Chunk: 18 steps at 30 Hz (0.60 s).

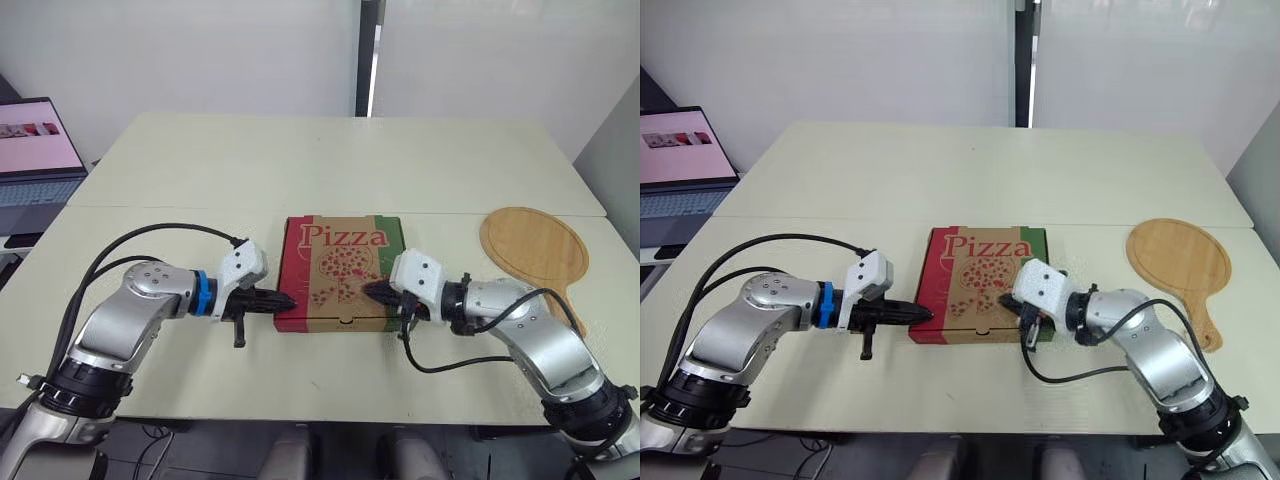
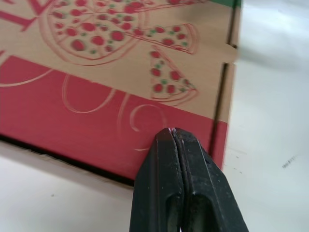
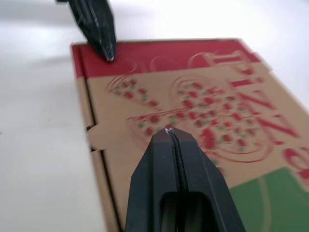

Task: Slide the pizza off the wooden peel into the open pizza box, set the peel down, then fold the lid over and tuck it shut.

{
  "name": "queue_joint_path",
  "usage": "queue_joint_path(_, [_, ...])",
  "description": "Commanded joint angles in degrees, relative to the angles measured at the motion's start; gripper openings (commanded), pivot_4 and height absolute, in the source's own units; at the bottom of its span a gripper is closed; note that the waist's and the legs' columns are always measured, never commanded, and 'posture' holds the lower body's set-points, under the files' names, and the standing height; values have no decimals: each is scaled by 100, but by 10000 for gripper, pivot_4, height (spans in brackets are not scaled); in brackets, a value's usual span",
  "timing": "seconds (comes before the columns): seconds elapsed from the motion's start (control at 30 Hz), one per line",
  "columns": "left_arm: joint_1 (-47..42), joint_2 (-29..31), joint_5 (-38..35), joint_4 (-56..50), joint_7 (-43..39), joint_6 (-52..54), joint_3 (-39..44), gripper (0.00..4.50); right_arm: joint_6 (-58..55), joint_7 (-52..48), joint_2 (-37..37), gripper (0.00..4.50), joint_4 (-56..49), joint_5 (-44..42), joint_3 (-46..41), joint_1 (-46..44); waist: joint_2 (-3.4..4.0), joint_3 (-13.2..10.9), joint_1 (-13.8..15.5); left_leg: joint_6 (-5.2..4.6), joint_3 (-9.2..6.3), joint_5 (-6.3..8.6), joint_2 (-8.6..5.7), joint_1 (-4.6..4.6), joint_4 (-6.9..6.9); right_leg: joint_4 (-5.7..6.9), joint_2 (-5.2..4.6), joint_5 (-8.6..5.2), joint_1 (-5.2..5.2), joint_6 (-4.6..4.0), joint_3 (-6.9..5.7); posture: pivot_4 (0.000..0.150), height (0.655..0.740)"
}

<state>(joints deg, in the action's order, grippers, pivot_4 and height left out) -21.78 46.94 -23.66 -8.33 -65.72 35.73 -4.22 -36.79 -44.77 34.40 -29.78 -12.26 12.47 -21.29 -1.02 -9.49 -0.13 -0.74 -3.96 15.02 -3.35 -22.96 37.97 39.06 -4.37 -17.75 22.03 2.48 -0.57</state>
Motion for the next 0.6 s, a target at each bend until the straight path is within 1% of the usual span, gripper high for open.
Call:
queue_joint_path(0.03, [-5,62,-286,-3,396,256,796,0,149,189,193,167,-107,-68,-760,88,0,0,-1,0,0,0,0,1,-1,0,0,0,1,0,0,1500,7281])
queue_joint_path(0.13, [92,35,-148,275,834,169,1154,0,356,330,527,167,191,210,-1108,456,0,0,1,0,0,0,0,2,-2,0,0,0,1,0,-1,1500,7281])
queue_joint_path(0.23, [230,-65,181,555,1112,-196,1068,0,616,307,869,167,371,464,-1124,933,0,0,6,0,2,0,-2,3,-3,-1,-1,0,-1,0,1,1500,7281])
queue_joint_path(0.33, [245,-249,396,749,1332,-324,858,0,810,236,1036,167,454,622,-943,1338,0,0,5,0,3,0,-2,1,-3,-2,-2,0,-2,0,2,1500,7281])
queue_joint_path(0.47, [176,-539,572,930,1372,-355,482,0,889,110,965,167,345,659,-565,1631,0,0,4,0,3,0,-1,2,-1,-1,-2,0,-3,0,2,1500,7281])
queue_joint_path(0.6, [43,-726,597,962,1346,-372,310,0,907,19,864,167,84,555,-371,1775,-1,0,-2,0,3,0,0,2,-2,0,-1,0,-2,0,1,1500,7281])
